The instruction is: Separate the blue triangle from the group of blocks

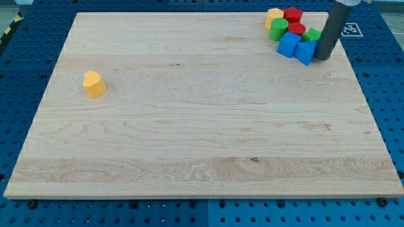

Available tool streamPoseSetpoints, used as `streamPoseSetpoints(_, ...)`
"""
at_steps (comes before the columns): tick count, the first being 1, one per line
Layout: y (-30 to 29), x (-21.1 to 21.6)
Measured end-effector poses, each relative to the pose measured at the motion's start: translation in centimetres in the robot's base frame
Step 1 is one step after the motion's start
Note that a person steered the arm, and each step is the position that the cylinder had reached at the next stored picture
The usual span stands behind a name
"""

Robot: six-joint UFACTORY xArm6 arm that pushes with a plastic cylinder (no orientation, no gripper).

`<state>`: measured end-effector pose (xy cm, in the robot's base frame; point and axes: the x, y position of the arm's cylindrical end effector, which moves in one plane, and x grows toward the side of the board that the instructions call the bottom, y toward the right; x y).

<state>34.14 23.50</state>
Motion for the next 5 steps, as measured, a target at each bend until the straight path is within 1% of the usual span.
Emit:
streamPoseSetpoints(1,-0.1,0.0)
streamPoseSetpoints(2,2.1,-0.7)
streamPoseSetpoints(3,5.7,-1.4)
streamPoseSetpoints(4,3.9,-4.5)
streamPoseSetpoints(5,1.8,-5.2)
